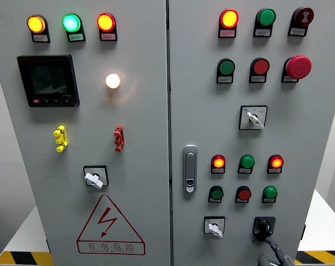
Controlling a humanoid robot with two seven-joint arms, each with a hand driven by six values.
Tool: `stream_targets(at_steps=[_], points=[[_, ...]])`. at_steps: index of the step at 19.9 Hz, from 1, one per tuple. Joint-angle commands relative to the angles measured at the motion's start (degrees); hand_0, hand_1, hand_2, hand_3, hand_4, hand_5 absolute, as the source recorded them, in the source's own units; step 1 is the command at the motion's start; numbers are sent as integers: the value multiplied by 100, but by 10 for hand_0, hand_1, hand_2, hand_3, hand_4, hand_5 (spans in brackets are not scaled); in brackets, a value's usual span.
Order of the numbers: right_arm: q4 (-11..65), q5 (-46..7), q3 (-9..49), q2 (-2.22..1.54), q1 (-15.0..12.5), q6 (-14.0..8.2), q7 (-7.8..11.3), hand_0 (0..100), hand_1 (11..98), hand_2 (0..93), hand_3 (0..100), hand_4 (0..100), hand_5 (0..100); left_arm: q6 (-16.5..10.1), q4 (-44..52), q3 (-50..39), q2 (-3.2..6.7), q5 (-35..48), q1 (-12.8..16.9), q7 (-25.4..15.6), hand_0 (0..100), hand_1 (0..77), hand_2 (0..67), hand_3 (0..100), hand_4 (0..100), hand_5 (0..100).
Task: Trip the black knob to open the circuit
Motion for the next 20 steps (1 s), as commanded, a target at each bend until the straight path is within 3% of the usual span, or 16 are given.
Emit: stream_targets(at_steps=[1, 20], points=[[10, 0, -8, 0, 2, 5, -1, 1000, 580, 18, 956, 1000, 1000, 0, 0, 0, 4, 0, -2, 0, 0, 30, 130, 213, 65, 15], [36, 26, -35, 9, 37, 5, -71, 1000, 559, 20, 968, 1000, 1000, 0, 0, 0, 4, 0, -2, 0, 0, 30, 130, 213, 66, 15]])
